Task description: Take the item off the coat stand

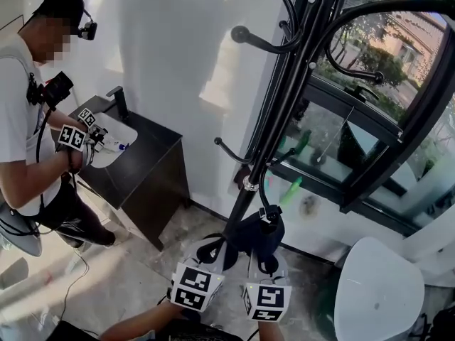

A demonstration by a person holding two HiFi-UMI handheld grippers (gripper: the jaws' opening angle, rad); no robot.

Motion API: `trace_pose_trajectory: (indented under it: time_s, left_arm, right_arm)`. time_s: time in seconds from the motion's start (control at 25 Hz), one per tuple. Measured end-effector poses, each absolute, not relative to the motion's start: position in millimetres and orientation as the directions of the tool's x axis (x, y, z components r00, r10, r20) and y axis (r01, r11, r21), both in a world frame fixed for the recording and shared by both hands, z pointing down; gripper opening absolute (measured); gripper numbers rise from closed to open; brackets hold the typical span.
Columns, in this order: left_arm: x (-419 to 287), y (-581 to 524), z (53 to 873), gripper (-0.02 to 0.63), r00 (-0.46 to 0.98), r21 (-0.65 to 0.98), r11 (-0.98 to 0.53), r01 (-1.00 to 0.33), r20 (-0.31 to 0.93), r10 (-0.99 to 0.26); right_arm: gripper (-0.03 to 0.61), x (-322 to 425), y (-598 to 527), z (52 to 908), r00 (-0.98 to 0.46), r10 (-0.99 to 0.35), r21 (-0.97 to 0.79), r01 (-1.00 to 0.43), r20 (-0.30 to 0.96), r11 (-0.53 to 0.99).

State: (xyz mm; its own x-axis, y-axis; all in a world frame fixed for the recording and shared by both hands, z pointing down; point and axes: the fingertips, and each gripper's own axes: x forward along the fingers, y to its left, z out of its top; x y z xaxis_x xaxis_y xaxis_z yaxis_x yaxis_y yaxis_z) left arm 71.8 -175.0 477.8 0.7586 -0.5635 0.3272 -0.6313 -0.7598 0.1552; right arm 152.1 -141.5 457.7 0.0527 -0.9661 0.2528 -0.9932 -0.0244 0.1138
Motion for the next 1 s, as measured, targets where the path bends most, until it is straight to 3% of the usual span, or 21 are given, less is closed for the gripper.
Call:
trace_pose_trajectory:
  time_s: [1.0]
  left_arm:
    - [66.8,-86.7,445.9,0.002,0.746,0.100,-0.752,-0.652,0.262,-0.612]
  right_arm:
    - [0.015,149.7,-42.1,432.1,0.041,-0.978,0.042,-0.999,0.203,-0.033]
